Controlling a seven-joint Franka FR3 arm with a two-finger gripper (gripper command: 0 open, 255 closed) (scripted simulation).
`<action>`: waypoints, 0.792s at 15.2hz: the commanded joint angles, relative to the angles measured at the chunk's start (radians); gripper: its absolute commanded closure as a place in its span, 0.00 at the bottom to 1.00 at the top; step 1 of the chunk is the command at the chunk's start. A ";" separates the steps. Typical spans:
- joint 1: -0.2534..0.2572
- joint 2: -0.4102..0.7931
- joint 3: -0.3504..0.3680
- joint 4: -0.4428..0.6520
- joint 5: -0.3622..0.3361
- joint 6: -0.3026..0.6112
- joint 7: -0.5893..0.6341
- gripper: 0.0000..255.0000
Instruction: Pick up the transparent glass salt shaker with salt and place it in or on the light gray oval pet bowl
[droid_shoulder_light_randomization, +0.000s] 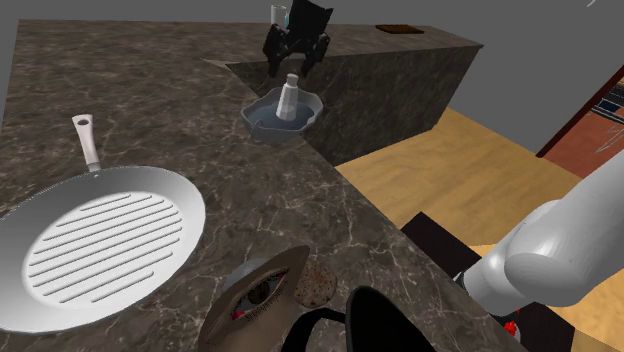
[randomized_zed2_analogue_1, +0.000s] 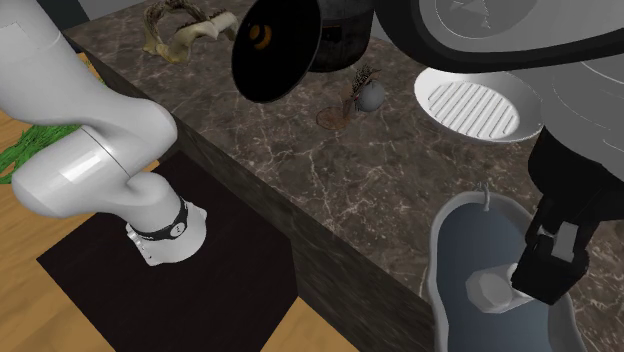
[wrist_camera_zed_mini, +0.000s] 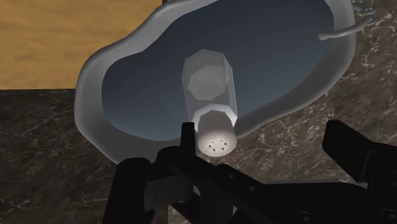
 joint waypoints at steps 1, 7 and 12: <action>-0.001 -0.010 -0.002 0.022 0.003 -0.031 -0.002 0.00; -0.005 -0.029 -0.007 0.090 0.008 -0.119 -0.005 0.00; -0.005 -0.029 -0.007 0.090 0.008 -0.119 -0.005 0.00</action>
